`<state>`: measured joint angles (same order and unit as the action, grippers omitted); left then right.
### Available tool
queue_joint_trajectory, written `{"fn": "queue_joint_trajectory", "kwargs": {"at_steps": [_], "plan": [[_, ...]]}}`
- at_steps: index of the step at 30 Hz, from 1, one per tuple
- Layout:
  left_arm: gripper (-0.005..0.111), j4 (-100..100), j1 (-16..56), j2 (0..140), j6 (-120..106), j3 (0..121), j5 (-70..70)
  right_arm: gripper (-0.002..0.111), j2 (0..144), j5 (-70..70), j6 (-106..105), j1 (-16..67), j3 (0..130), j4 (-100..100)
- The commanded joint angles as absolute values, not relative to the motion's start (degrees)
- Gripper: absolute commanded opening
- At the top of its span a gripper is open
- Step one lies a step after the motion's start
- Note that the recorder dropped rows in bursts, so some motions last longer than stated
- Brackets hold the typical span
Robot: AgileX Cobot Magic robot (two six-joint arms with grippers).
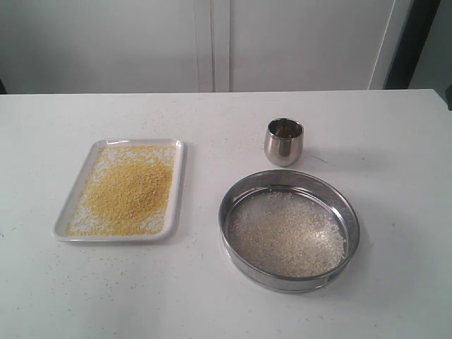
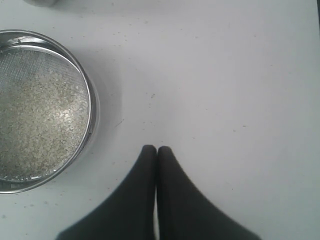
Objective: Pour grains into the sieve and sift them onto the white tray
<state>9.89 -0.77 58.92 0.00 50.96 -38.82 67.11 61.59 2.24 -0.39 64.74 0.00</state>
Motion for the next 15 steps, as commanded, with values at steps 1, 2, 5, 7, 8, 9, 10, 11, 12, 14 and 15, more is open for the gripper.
{"fn": "queue_joint_trajectory", "kwargs": {"at_steps": [1, 2, 5, 7, 8, 9, 10, 11, 12, 14, 15], "plan": [[0.0, 10.1, -1.1, 55.4, 0.0, 46.8, -36.7, 0.0, 66.9, 61.2, 2.2, -0.7, 64.5, 0.0], [0.0, 9.9, -1.1, 54.7, 0.0, 45.8, -36.3, 0.0, 66.9, 61.2, 2.2, -0.7, 64.5, 0.0], [0.0, 9.7, -1.1, 52.3, 0.0, 42.9, -34.5, 0.0, 66.9, 61.2, 2.2, -0.7, 64.5, 0.0], [0.0, 9.7, -1.1, 50.8, 0.0, 40.8, -32.8, 0.0, 66.9, 61.0, 2.2, -0.7, 64.5, 0.0], [0.0, 9.7, -1.1, 50.0, 0.0, 39.6, -31.8, 0.0, 66.9, 61.0, 2.2, -0.7, 64.5, 0.0], [0.0, 9.7, -1.1, 49.1, 0.0, 38.5, -30.4, 0.0, 66.9, 61.0, 2.2, -0.7, 64.5, 0.0], [0.0, 9.7, -1.1, 48.4, 0.0, 37.3, -29.6, 0.0, 66.9, 61.0, 2.2, -0.7, 64.5, 0.0], [0.0, 9.7, -1.1, 47.7, 0.0, 36.3, -28.9, 0.0, 66.9, 61.0, 2.2, -0.7, 64.5, 0.0], [0.0, 9.7, -1.1, 47.0, 0.0, 35.3, -28.3, 0.0, 66.9, 61.0, 2.2, -0.7, 64.5, 0.0], [0.0, 9.5, -1.1, 45.7, 0.0, 33.5, -27.6, 0.0, 66.9, 61.0, 2.2, -0.7, 64.5, 0.0], [0.0, 9.5, -1.1, 45.2, 0.0, 32.8, -27.4, 0.0, 66.9, 61.0, 2.2, -0.7, 64.5, 0.0]]}}
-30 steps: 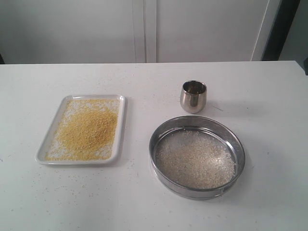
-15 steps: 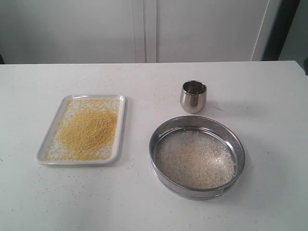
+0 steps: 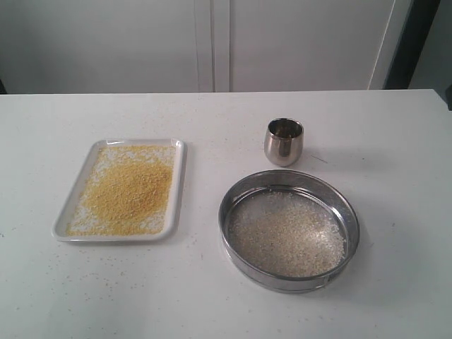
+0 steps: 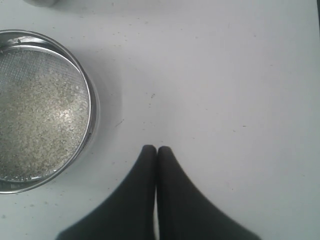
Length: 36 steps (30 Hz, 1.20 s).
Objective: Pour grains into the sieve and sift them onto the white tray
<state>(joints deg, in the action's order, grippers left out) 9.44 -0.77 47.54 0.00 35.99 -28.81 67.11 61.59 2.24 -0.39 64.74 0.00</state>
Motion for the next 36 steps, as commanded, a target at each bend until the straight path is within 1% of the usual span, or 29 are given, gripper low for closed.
{"fn": "queue_joint_trajectory", "kwargs": {"at_steps": [1, 9, 23, 30, 36], "plan": [[0.0, 9.4, -1.1, 44.6, 0.0, 32.1, -27.2, 0.0, 66.9, 61.0, 2.2, -0.7, 64.5, 0.0], [0.0, 9.2, -1.1, 39.0, 0.0, 25.6, -22.8, 0.0, 66.9, 61.2, 2.2, -0.7, 64.5, 0.0], [0.0, 6.3, -1.1, 21.7, 0.0, 15.0, -22.2, 0.0, 66.9, 61.1, 2.2, -0.7, 64.5, 0.0], [0.0, 5.5, -1.2, 15.7, 0.0, 12.0, -22.1, 0.0, 66.9, 61.1, 2.2, -0.7, 64.5, 0.0], [0.0, 5.5, -3.9, 9.6, 0.0, 11.2, -22.6, 0.0, 66.9, 61.1, 2.2, -0.7, 64.5, 0.0]]}}
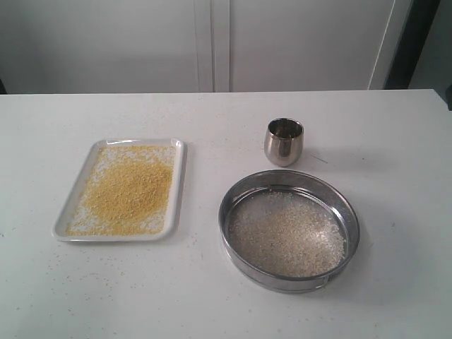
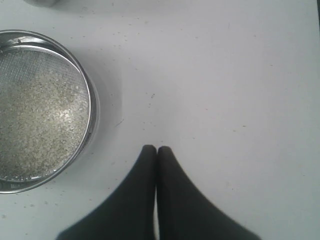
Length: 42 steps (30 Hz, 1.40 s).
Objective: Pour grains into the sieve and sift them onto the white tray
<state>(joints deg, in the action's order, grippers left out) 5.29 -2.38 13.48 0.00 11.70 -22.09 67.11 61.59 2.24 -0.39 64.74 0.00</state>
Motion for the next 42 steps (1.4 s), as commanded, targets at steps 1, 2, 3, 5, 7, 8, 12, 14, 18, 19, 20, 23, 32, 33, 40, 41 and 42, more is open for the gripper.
{"fn": "queue_joint_trajectory", "kwargs": {"at_steps": [1, 2, 3, 5, 7, 8, 12, 14, 18, 19, 20, 23, 32, 33, 40, 41, 42], "plan": [[0.0, 5.5, -4.0, 8.6, 0.0, 11.2, -22.8, 0.0, 66.9, 61.1, 2.2, -0.7, 64.5, 0.0], [0.0, 5.5, -4.0, 7.5, 0.0, 11.2, -22.8, 0.0, 66.9, 61.1, 2.2, -0.7, 64.5, 0.0], [0.0, 5.5, -4.0, 6.3, 0.0, 11.1, -22.8, 0.0, 66.9, 61.1, 2.2, -0.7, 64.5, 0.0], [0.0, 5.5, -4.0, 4.2, 0.0, 10.7, -22.9, 0.0, 66.9, 61.1, 2.2, -0.7, 64.5, 0.0], [0.0, 5.2, -4.0, 2.0, 0.0, 10.3, -23.6, 0.0, 66.9, 61.1, 2.2, -0.7, 64.5, 0.0], [0.0, 5.0, -4.0, 1.1, 0.0, 9.7, -23.6, 0.0, 66.9, 61.1, 2.2, -0.7, 64.5, 0.0], [0.0, 4.2, -4.0, 0.0, -0.5, 7.1, -23.5, 0.0, 66.9, 61.1, 2.2, -0.7, 64.5, 0.0], [0.0, 3.8, -4.0, 0.0, -0.5, 5.6, -23.6, 0.0, 66.9, 61.1, 2.2, -0.7, 64.5, 0.0], [0.0, 3.1, -4.0, 0.0, -0.5, 3.3, -22.4, 0.0, 66.9, 61.2, 2.2, -0.7, 64.5, 0.0], [0.0, 2.8, -4.0, 0.0, -0.5, 2.6, -22.1, 0.0, 66.9, 61.2, 2.2, -0.7, 64.5, 0.0], [0.0, 2.7, -4.0, 0.0, -0.5, 2.1, -21.7, 0.0, 66.9, 61.2, 2.2, -0.7, 64.5, 0.0], [0.0, 2.5, -4.0, 0.0, -0.5, 0.2, -20.7, 0.0, 66.9, 61.2, 2.2, -0.7, 64.5, 0.0], [0.0, 2.5, -4.0, 0.0, -0.5, 0.0, -19.4, 0.0, 66.9, 61.2, 2.2, -0.7, 64.5, 0.0], [0.0, 2.5, -4.0, 0.0, -0.5, 0.0, -19.6, 0.0, 66.9, 61.2, 2.2, -0.7, 64.5, 0.0], [0.0, 2.5, -4.0, 0.0, -0.5, 0.0, -19.6, 0.0, 66.9, 61.2, 2.2, -0.7, 64.5, 0.0], [0.0, 2.5, -4.0, 0.0, -0.5, 0.0, -19.6, 0.0, 66.9, 61.2, 2.2, -0.7, 64.5, 0.0], [0.0, 2.5, -4.0, 0.0, -0.5, 0.0, -19.6, 0.0, 66.9, 61.2, 2.2, -0.7, 64.5, 0.0]]}}
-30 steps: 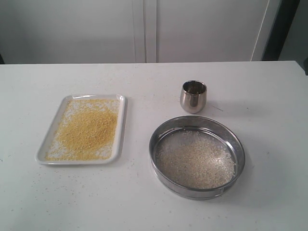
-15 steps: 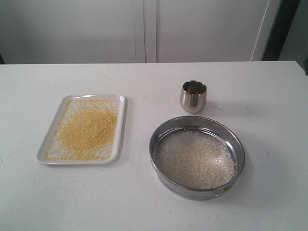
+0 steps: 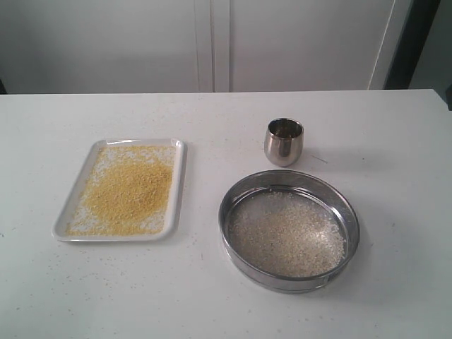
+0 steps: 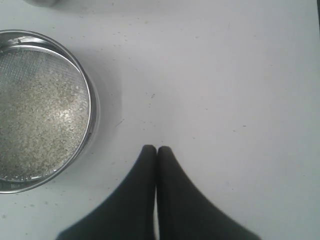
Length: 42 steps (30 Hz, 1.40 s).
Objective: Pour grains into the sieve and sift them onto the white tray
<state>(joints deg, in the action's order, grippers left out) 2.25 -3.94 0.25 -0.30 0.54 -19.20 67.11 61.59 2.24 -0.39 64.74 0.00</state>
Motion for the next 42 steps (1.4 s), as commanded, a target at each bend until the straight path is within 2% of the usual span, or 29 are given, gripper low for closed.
{"fn": "queue_joint_trajectory", "kwargs": {"at_steps": [1, 18, 30, 42], "plan": [[0.0, 2.5, -4.0, 0.0, -0.5, 0.0, -19.6, 0.0, 66.9, 61.2, 2.2, -0.7, 64.5, 0.0], [0.0, 2.5, -4.0, 0.0, -0.5, 0.0, -19.6, 0.0, 66.9, 61.1, 2.2, -0.7, 64.5, 0.0], [0.0, 2.5, -4.0, 0.0, -0.5, 0.0, -19.6, 0.0, 43.4, 60.9, 2.2, -0.7, 64.5, 0.0], [0.0, 2.5, -4.0, 0.0, -0.5, 0.0, -19.6, 0.0, 33.5, 61.1, 2.2, -0.7, 64.5, 0.0]]}}
